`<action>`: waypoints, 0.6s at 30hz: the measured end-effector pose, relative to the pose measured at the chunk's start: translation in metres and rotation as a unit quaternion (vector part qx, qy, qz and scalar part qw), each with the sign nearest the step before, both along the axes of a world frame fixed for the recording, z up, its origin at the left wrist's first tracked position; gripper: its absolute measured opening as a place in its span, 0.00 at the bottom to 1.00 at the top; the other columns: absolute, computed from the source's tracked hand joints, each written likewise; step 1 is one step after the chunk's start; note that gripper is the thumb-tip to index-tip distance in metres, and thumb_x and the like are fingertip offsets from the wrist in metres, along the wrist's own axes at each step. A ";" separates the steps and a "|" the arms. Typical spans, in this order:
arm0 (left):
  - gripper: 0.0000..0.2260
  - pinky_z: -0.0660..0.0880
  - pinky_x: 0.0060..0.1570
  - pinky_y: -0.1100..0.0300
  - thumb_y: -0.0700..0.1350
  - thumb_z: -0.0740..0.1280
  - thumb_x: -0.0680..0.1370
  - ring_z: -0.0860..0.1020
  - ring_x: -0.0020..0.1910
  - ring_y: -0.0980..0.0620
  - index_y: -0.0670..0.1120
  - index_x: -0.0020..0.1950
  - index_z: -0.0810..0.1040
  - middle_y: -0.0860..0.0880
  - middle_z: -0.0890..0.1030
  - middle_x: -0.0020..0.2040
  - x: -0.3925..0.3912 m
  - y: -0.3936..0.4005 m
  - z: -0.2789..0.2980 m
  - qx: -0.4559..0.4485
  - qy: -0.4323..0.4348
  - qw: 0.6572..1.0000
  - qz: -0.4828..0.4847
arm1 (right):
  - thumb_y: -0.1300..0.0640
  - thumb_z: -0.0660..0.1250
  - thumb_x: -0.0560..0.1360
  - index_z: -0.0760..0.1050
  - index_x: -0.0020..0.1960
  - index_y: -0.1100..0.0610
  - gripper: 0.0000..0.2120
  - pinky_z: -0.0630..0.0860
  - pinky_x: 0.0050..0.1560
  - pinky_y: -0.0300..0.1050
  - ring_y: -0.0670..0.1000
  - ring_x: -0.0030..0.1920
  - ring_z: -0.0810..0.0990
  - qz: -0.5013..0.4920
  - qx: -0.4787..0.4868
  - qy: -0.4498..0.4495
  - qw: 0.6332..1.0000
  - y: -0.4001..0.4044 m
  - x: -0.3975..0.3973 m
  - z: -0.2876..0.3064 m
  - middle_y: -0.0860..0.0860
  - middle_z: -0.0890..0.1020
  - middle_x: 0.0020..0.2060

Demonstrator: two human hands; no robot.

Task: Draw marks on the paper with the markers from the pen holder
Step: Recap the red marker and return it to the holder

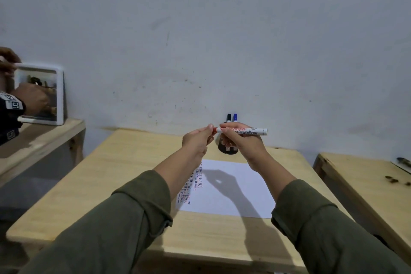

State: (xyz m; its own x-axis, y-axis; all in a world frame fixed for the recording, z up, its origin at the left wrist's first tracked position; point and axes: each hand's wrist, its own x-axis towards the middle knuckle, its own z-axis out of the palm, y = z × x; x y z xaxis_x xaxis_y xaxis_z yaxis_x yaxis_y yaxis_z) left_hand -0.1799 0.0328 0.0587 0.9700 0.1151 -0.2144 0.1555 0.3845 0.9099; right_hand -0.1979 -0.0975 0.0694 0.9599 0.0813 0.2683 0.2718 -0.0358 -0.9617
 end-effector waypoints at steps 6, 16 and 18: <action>0.07 0.68 0.34 0.68 0.38 0.67 0.76 0.76 0.40 0.52 0.39 0.52 0.81 0.50 0.78 0.37 0.004 -0.009 -0.006 -0.024 -0.019 0.999 0.022 | 0.62 0.67 0.74 0.78 0.46 0.65 0.06 0.75 0.34 0.38 0.50 0.31 0.76 0.010 0.081 0.035 0.996 -0.003 0.005 -0.002 0.57 0.79 0.34; 0.15 0.64 0.27 0.68 0.41 0.65 0.78 0.76 0.38 0.61 0.44 0.64 0.73 0.54 0.80 0.40 0.029 0.004 0.011 -0.039 -0.038 0.998 0.043 | 0.48 0.63 0.70 0.77 0.60 0.56 0.21 0.78 0.48 0.43 0.52 0.48 0.82 0.190 0.109 0.098 0.971 -0.029 0.001 0.013 0.55 0.83 0.52; 0.16 0.64 0.32 0.65 0.42 0.65 0.78 0.77 0.40 0.60 0.44 0.65 0.72 0.54 0.81 0.40 0.035 0.003 0.019 -0.031 -0.055 0.998 0.030 | 0.45 0.59 0.73 0.77 0.61 0.58 0.24 0.76 0.51 0.45 0.53 0.52 0.81 0.212 0.079 0.105 0.968 -0.034 0.003 0.018 0.56 0.82 0.56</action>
